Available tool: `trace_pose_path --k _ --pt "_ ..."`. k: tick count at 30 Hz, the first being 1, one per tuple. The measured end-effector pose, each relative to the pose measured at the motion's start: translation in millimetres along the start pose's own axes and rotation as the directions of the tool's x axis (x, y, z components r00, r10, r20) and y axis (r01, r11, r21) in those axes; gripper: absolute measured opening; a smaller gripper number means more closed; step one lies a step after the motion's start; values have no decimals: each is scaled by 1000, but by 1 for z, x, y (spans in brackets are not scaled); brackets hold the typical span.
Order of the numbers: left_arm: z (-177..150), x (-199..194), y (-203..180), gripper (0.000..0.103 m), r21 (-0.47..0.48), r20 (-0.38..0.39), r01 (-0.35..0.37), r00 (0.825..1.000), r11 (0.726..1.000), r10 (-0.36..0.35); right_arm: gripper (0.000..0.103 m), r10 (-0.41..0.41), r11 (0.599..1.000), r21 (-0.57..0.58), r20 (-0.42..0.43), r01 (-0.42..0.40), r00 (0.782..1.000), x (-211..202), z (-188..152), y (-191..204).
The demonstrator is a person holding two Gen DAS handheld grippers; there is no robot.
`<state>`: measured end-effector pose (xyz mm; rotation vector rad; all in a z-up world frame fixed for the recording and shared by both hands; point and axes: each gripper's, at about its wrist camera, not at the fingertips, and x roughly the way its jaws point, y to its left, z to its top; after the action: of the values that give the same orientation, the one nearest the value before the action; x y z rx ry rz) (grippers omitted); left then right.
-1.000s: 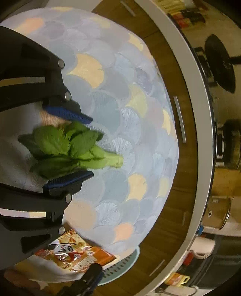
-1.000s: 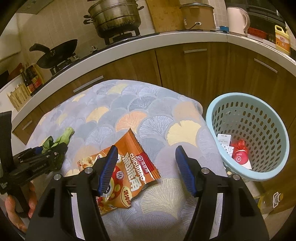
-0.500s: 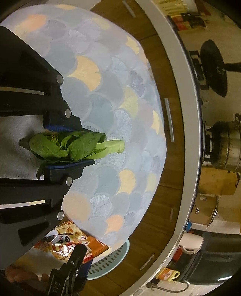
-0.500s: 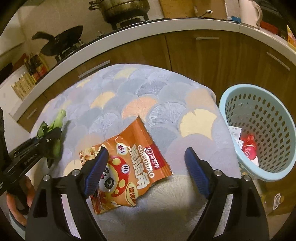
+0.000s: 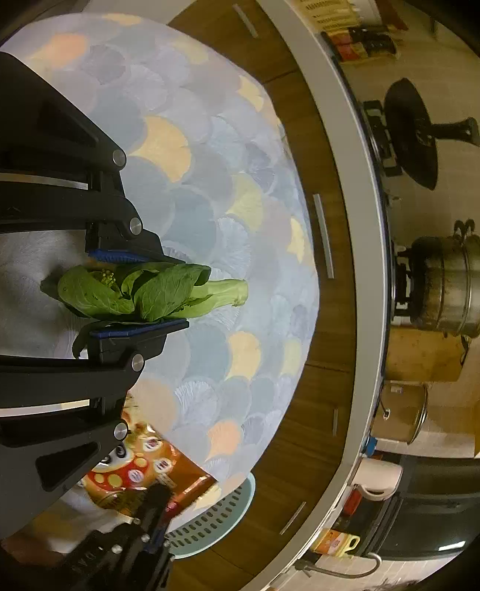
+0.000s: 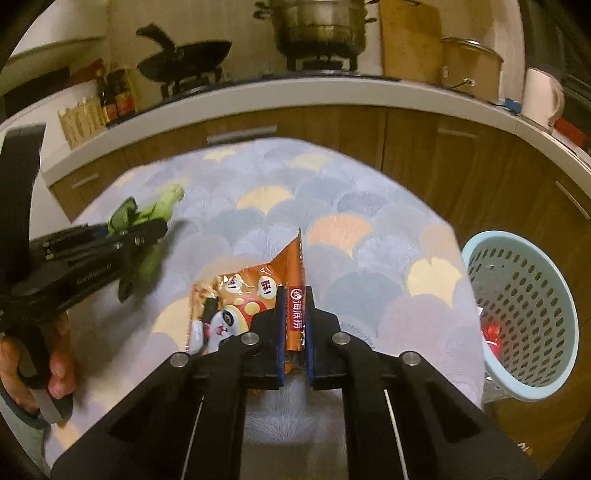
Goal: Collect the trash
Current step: 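Grasp the orange snack bag with the right tool while the left holds the bok choy, then carry the bok choy and bag over the blue basket and release both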
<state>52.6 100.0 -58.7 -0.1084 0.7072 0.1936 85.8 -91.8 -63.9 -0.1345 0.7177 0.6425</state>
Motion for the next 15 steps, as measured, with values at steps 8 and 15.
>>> trace_pose_path --k 8,15 --pt "13 -14 -25 24 9 29 101 994 995 -101 4 -65 994 89 79 57 995 -35 7 -41" --pt "37 -12 -69 24 3 29 305 952 952 -305 4 -165 978 157 156 140 974 -73 19 -93"
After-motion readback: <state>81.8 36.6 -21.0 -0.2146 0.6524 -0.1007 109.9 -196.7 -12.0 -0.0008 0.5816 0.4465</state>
